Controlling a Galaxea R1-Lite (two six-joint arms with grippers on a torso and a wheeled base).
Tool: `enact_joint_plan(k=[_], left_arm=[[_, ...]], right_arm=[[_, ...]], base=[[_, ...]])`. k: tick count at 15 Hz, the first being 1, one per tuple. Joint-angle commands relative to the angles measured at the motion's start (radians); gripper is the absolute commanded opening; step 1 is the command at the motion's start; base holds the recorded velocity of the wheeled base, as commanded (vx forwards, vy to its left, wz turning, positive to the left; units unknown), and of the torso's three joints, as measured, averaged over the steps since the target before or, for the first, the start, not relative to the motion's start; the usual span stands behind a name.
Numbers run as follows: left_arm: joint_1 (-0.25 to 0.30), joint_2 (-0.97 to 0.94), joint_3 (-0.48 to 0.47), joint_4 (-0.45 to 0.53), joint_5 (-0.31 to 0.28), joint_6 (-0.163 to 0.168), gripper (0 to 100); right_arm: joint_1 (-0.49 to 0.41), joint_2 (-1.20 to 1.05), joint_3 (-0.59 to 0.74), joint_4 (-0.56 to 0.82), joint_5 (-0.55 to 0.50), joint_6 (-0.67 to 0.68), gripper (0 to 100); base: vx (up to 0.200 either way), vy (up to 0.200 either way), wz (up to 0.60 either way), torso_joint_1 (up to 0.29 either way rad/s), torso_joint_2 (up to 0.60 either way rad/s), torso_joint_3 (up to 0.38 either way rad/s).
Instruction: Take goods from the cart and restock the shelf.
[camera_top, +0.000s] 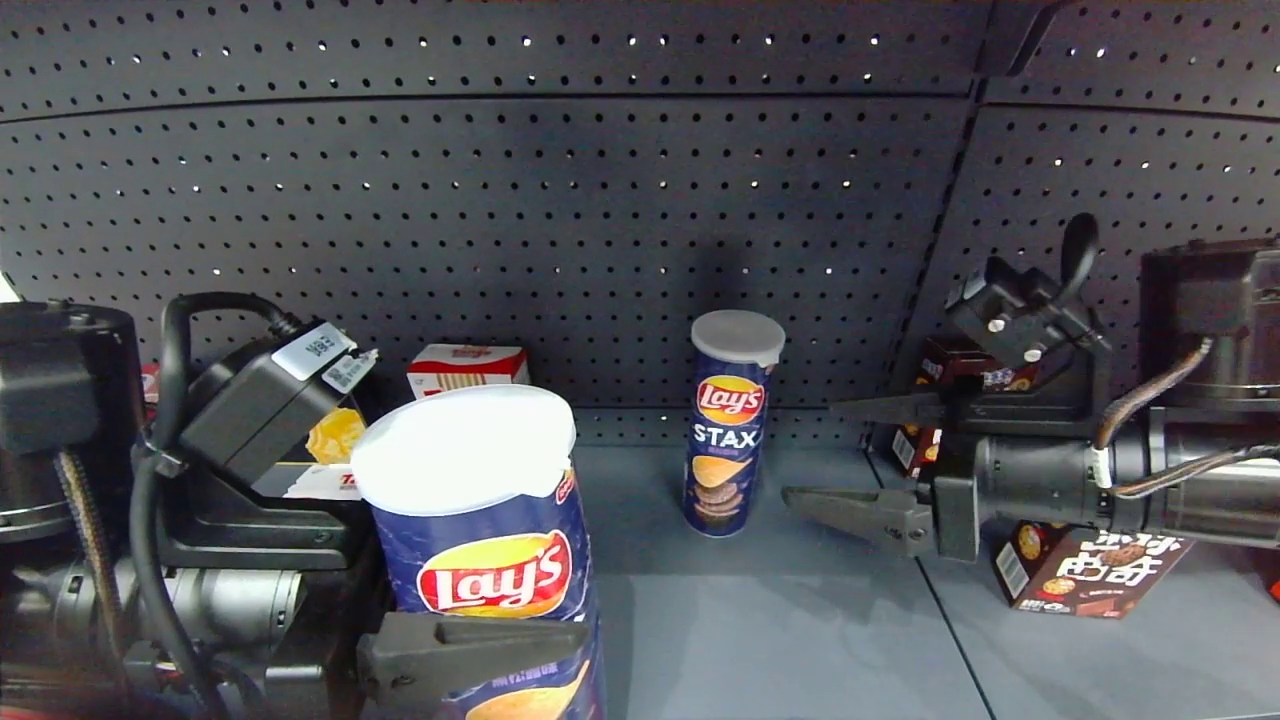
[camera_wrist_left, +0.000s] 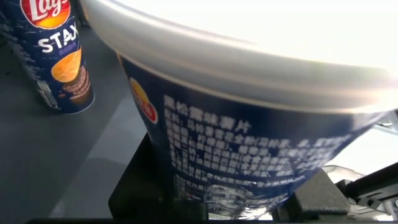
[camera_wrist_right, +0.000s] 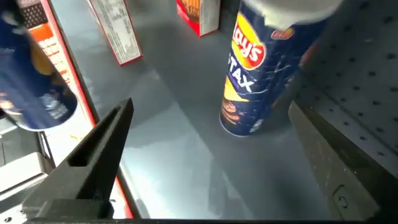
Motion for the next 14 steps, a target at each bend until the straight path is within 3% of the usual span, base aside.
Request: enact_joint_plan(k=[1,9,14], left_arm=[[-0.001,0.001,-0.003,0.000,0.000,0.000,0],[0.001,0.004,-0.010,0.000,0.000,0.000,0],[-0.004,0.012,-0.022,0.000,0.000,0.000,0]], right_arm=[[-0.022,0.044,-0.003,-0.001,0.010,-0.001,100],[-0.114,0.179,-0.066,-0.024,0.028,-0.015,100],[-0.135,0.299,-0.124,-0.085,0.131,-0.035,100]], base=[[0.000,0.000,0.00,0.000,0.00,0.000],[0.000,0.000,0.00,0.000,0.00,0.000],[0.000,0.000,0.00,0.000,0.00,0.000]])
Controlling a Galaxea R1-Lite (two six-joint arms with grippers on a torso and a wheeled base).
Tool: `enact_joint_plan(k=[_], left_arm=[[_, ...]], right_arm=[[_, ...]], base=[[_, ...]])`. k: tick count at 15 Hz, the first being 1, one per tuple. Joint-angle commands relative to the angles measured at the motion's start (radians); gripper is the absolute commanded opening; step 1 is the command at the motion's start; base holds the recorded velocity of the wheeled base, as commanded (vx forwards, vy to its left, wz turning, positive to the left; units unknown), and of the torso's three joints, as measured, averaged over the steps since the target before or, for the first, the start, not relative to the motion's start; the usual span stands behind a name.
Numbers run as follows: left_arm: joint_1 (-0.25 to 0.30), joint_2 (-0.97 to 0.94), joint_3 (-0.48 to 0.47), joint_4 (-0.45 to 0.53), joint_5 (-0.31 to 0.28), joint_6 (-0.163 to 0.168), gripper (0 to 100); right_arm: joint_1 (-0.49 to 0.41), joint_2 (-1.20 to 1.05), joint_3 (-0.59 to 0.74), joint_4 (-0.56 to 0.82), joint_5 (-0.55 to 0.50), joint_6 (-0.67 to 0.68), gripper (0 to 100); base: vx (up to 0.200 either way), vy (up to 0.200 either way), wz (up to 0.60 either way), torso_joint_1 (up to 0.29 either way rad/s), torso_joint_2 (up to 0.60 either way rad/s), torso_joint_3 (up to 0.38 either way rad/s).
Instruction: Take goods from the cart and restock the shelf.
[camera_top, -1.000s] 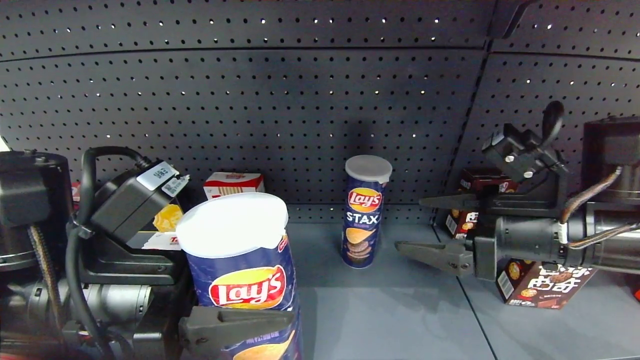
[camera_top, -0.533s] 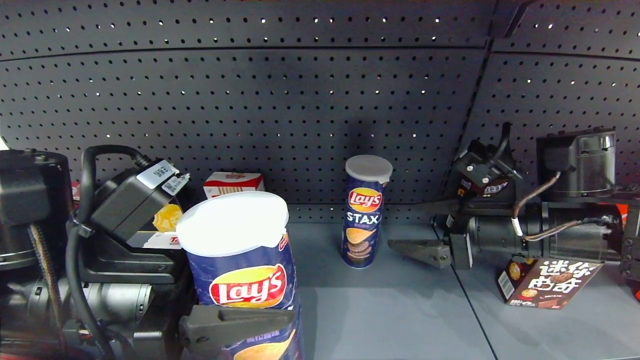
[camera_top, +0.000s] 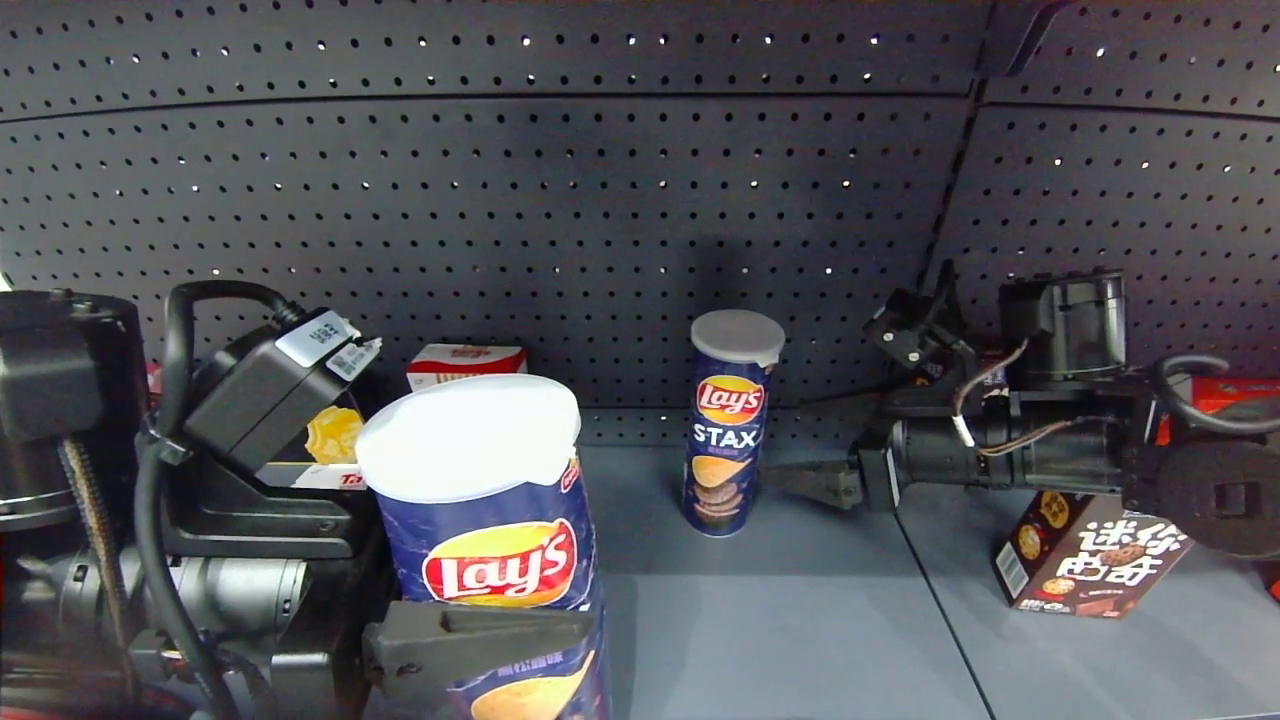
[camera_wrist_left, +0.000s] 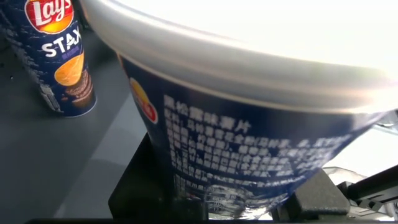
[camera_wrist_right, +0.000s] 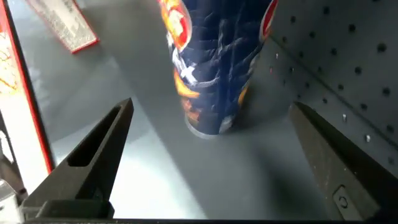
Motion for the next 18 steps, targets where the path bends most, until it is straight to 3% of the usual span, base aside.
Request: enact_joint_plan(k=[1,7,18], left_arm=[[0.001,0.010,-0.007,0.000,0.000,0.000,0],[0.002,0.016,-0.027,0.000,0.006,-0.002,0],[0.004,0.038,-0.041,0.000,0.006,-0.002,0]], right_arm=[[-0.012,0.080,-0.032,-0.015,0.017,0.000,100],[-0.011,0.186,-0.113,-0.059,0.053,-0.001,100],[-0.008,0.307,-0.148,-0.119,0.152,-0.021,100]], base=[[0.000,0.000,0.00,0.000,0.00,0.000],[0.000,0.000,0.00,0.000,0.00,0.000],[0.000,0.000,0.00,0.000,0.00,0.000]])
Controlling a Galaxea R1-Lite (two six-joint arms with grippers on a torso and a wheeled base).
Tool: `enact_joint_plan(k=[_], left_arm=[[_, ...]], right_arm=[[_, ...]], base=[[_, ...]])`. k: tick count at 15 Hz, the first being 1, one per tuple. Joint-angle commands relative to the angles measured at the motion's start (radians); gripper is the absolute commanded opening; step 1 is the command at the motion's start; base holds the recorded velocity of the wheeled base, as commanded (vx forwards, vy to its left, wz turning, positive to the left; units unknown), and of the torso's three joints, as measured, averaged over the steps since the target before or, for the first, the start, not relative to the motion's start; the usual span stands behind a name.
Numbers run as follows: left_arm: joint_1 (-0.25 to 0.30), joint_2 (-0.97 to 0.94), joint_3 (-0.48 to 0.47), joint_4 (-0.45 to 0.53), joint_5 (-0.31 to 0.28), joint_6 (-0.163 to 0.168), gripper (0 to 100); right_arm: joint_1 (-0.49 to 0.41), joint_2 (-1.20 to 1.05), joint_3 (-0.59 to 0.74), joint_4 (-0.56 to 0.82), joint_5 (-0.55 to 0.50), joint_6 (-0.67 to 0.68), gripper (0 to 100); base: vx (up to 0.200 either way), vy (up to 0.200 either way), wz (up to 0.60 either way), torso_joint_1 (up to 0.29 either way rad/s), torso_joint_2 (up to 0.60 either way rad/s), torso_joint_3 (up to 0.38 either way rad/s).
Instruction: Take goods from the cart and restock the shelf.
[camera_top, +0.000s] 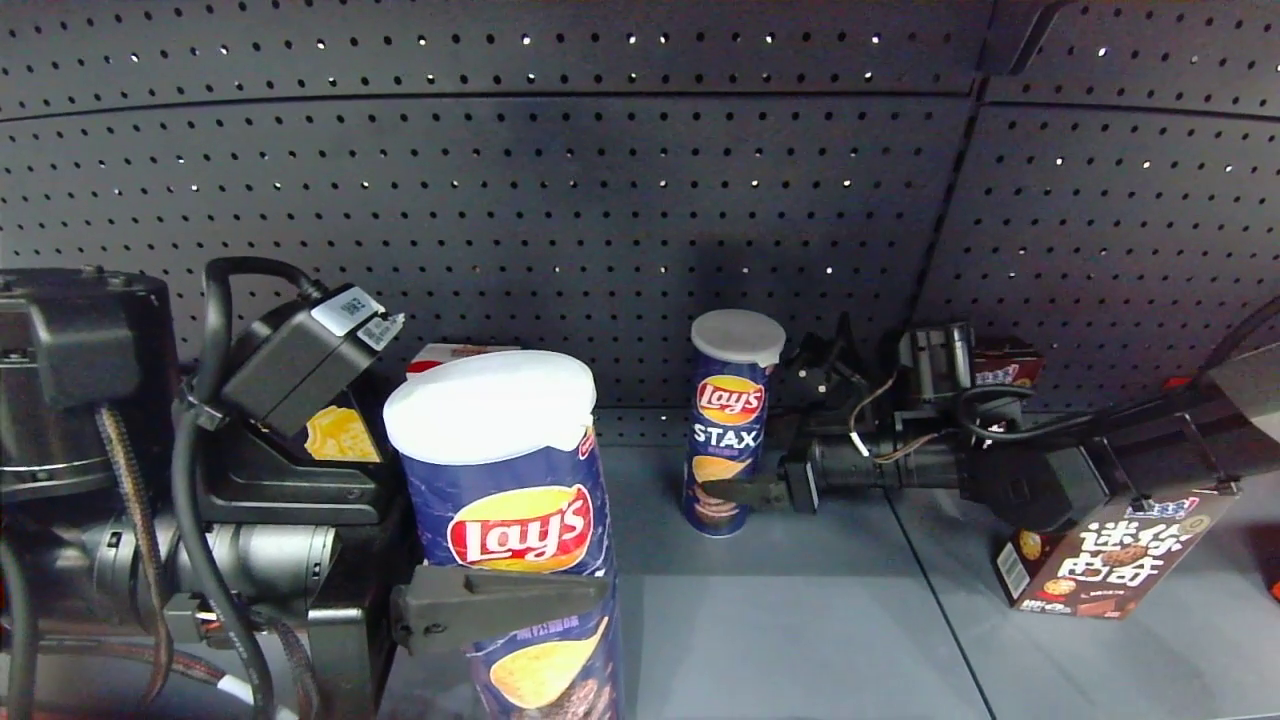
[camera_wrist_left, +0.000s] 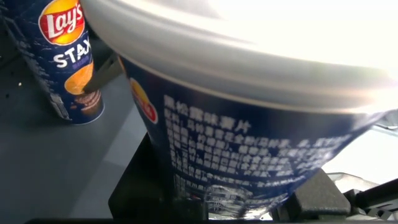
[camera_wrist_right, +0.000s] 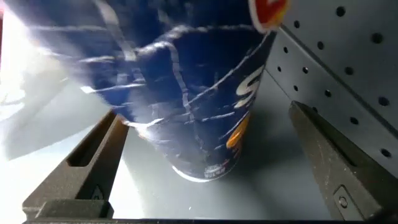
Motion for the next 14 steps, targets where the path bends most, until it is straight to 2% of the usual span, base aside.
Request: enact_joint_plan(k=[1,2,8,13,14], left_arm=[[0.002,0.001,0.001,0.000,0.000,0.000,0],[0.003,0.001,0.001,0.000,0.000,0.000,0],[0.003,-0.003,0.006,0.000,0.000,0.001,0],[0.009,-0.006,0.012,0.000,-0.001,0.000,0],[0.009,-0.006,0.012,0.000,-0.001,0.001,0]], right_arm=[[-0.001,0.034,-0.011,-0.022,0.049,0.000,100],[0.001,0.046,-0.014,-0.042,0.078,0.003,0],[0.005,-0.015,0.040,-0.037,0.059,0.003,0],[0.058,-0.170,0.215,-0.046,0.004,0.004,0],[0.091,-0.227,0.277,-0.048,-0.022,0.004,0]], base=[[0.000,0.000,0.00,0.000,0.00,0.000],[0.000,0.000,0.00,0.000,0.00,0.000],[0.000,0.000,0.00,0.000,0.00,0.000],[0.000,0.000,0.00,0.000,0.00,0.000],[0.000,0.000,0.00,0.000,0.00,0.000]])
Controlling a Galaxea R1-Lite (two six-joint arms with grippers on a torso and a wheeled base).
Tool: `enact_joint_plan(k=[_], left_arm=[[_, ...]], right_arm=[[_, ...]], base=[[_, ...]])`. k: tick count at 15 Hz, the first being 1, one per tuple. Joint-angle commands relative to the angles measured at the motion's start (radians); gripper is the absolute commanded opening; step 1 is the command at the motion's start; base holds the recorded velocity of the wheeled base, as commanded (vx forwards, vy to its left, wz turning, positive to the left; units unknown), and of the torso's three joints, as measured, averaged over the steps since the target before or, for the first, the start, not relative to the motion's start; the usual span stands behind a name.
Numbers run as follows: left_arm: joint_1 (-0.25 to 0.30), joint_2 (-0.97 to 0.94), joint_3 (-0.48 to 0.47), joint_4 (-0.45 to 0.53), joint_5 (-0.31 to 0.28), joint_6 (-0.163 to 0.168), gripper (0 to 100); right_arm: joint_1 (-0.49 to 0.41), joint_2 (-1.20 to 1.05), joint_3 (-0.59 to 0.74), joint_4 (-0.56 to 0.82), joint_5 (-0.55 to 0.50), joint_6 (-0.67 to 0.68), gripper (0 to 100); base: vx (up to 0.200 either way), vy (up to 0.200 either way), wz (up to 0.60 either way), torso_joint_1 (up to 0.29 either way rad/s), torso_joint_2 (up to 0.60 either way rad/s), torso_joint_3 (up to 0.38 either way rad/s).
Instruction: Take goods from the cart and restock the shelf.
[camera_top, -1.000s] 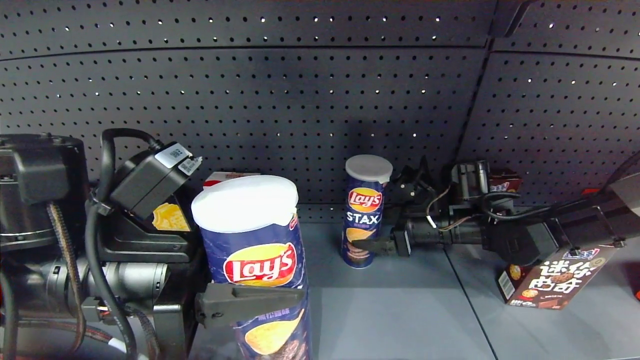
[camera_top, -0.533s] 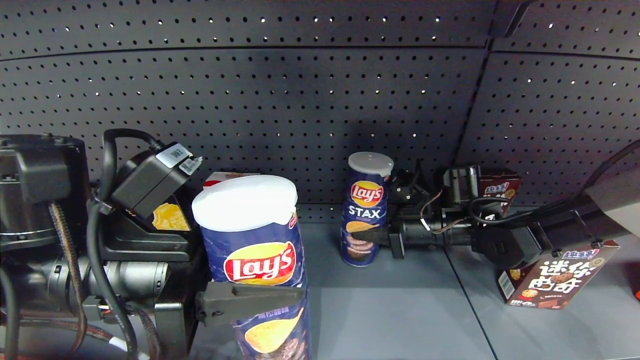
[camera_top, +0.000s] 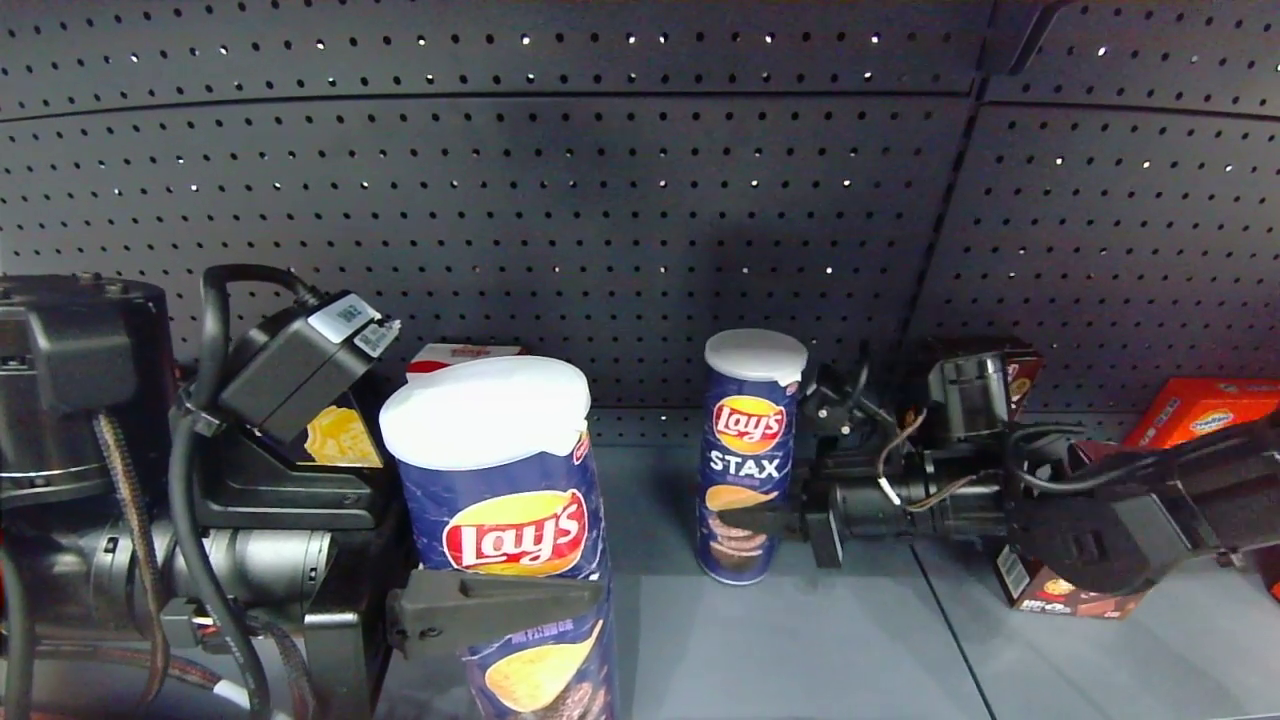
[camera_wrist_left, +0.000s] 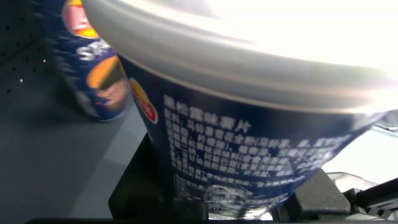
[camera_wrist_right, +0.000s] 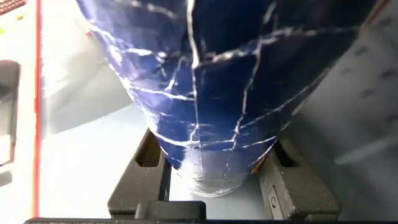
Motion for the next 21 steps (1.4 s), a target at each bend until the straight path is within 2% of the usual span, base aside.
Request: enact_joint_plan(k=[1,3,4,9,13,21], left_arm=[[0.001,-0.001,0.000,-0.001,0.000,0.000,0],[0.001,-0.001,-0.002,-0.001,0.001,0.000,0],[0.002,-0.002,0.001,-0.001,0.001,0.000,0],[0.016,-0.001,0.003,-0.001,0.004,0.000,0],[0.030,-0.001,0.000,0.001,0.012,-0.001,0],[0.031,0.002,0.000,0.001,0.013,-0.001,0]], right_arm=[[0.061,-0.128,0.098,-0.009,-0.028,-0.001,0],[0.083,-0.154,0.125,-0.012,-0.037,-0.001,0],[0.123,-0.202,0.180,-0.048,-0.052,-0.001,0],[0.127,-0.245,0.282,-0.115,-0.074,-0.004,0],[0.126,-0.235,0.404,-0.224,-0.069,-0.001,0],[0.127,-0.223,0.418,-0.227,-0.063,0.001,0]], base=[[0.000,0.000,0.00,0.000,0.00,0.000],[0.000,0.000,0.00,0.000,0.00,0.000],[0.000,0.000,0.00,0.000,0.00,0.000],[0.000,0.000,0.00,0.000,0.00,0.000],[0.000,0.000,0.00,0.000,0.00,0.000],[0.000,0.000,0.00,0.000,0.00,0.000]])
